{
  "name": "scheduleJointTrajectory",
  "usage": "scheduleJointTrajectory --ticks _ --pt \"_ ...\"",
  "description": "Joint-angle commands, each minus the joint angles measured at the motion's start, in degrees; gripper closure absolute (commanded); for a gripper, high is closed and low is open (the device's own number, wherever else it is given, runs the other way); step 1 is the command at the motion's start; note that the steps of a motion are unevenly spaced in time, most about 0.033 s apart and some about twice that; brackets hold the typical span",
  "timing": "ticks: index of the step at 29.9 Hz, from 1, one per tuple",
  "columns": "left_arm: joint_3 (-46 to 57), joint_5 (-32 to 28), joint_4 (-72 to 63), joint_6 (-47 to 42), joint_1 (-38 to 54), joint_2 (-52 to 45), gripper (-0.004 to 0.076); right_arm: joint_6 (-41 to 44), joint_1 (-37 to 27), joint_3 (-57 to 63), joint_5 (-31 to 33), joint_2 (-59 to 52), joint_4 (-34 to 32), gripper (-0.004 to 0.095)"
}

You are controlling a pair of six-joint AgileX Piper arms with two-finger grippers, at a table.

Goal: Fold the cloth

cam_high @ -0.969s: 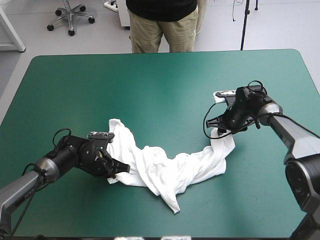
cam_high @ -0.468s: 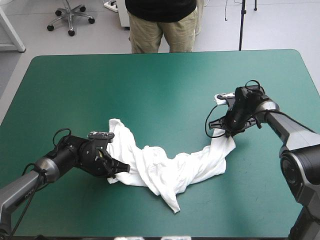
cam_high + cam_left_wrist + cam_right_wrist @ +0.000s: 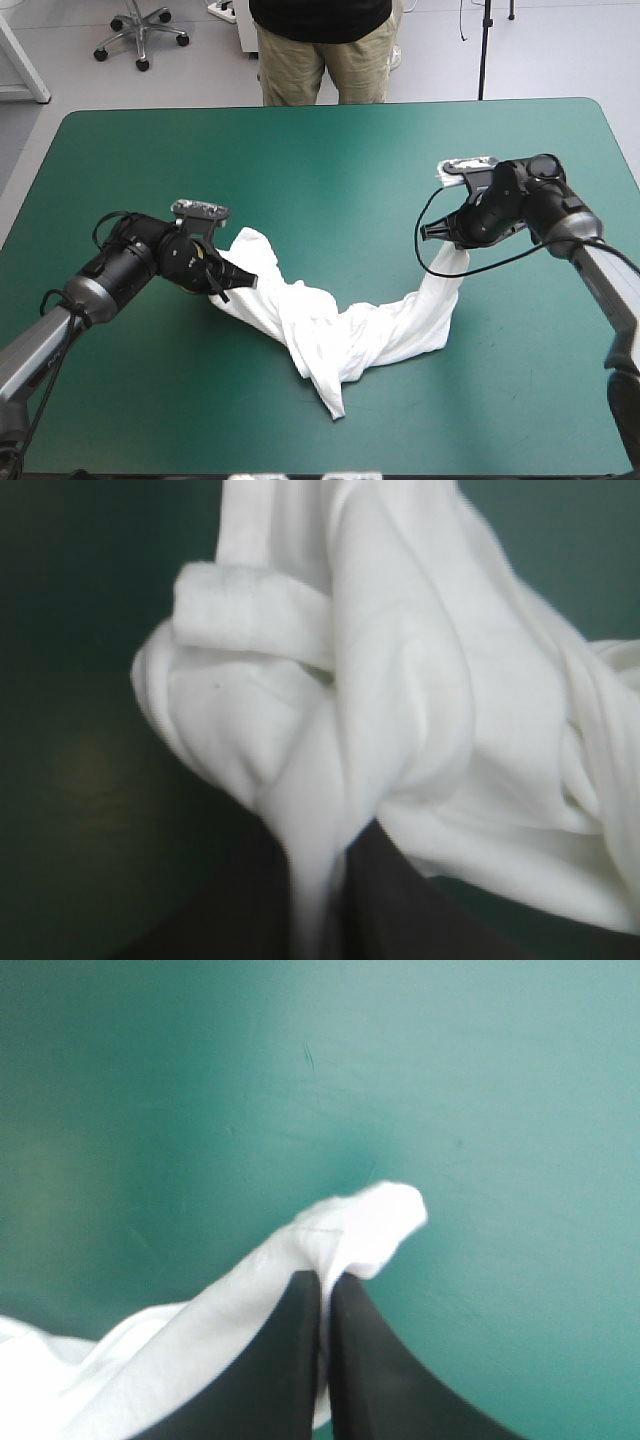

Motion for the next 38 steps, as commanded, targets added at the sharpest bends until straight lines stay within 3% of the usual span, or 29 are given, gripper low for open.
scheduleJointTrajectory --ticks 1,10,18,23,31,38 --pt "-10.8 3.2 2.6 -0.1 0.0 -1.8 0.0733 -0.7 -0.1 -3.8 -0.6 -8.9 -0.5 0.0925" --pt "-38.2 7.2 2.5 6.8 0.0 -1.8 0.0733 -4.0 -0.1 -17.6 -0.7 -20.9 -0.5 0.0925" --pt "-61.3 9.4 2.0 11.8 0.0 -1.8 0.0733 -6.4 -0.1 -33.4 -0.1 -22.3 0.8 0.0925" --pt "-69.7 10.1 0.9 12.4 -0.1 -3.0 0.0733 -6.5 -0.1 -38.6 1.5 -23.0 2.1 0.0925" --pt "-59.8 13.3 0.0 14.8 -0.1 -12.7 0.0733 -6.4 2.8 -32.4 8.6 -29.4 -0.4 0.0925" --pt "-35.2 17.4 -0.1 14.4 -0.1 -21.8 0.0733 -4.7 2.9 -15.8 13.4 -36.3 -1.6 0.0925"
